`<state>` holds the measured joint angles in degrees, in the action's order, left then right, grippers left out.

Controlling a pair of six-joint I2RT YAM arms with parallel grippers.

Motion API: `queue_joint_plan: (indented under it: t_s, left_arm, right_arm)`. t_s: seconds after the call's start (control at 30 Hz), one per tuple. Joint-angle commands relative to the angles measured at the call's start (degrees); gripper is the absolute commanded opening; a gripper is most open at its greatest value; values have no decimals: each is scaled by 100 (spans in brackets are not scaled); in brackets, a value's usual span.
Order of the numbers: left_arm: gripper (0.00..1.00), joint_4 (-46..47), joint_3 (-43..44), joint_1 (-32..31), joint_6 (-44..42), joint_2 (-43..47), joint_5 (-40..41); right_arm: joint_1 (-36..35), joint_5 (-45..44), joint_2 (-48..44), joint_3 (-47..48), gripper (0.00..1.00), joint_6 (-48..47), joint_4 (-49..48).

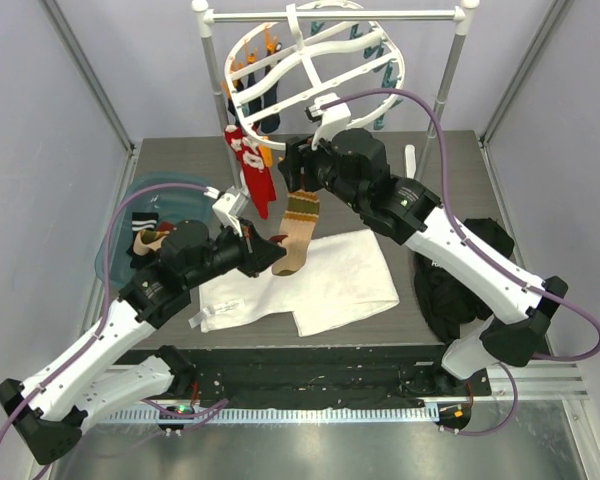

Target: Remove the socks clipped to the hanger

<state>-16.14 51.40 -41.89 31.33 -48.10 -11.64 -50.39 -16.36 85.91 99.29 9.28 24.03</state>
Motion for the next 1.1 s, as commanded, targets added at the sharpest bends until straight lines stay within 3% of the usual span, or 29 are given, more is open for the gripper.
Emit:
queue_joint_plan:
  t_s: [0.0,0.17,0.27,0.3,0.4,0.47,0.67,0.77,0.87,0.9,1.07]
  left_arm:
    - [0,164,222,-21,22,-16,-119]
    - [0,164,230,-30,22,-7,-128]
    - [0,164,222,-30,31,-7,-119]
    - [0,164,213,-30,31,2,-111]
    - [0,164,178,-30,22,11,-40]
    - [0,164,143,-30,22,2,21]
    - [0,-2,160,-21,92,-24,425]
    - [0,-485,379,-21,92,-33,1118]
    - [0,-1127,660,-21,-4,-68,2461]
    - [0,-1276,731,-12,-22,-86,3143]
    - [0,-2085,1460,233,-390,-305,4335]
  right_arm:
    - [-23,37,84,320,66,-58,-285]
    - [-67,-139,180,328,62,-93,-425]
    - [-102,-253,198,311,43,-119,-531]
    - [-94,-262,189,293,30,-119,-609]
    - [-111,-280,67,118,8,-119,-829]
    - [-111,-271,-56,-84,1,-128,-961]
    - [-103,-350,-206,-348,1,-49,-1155]
    - [-102,-534,-294,-489,1,-58,-1164]
    - [-41,-658,-478,-717,4,-32,-1251]
    - [-6,-728,-566,-770,9,-23,-1287]
    - [240,-807,-838,-1060,16,-66,-1340]
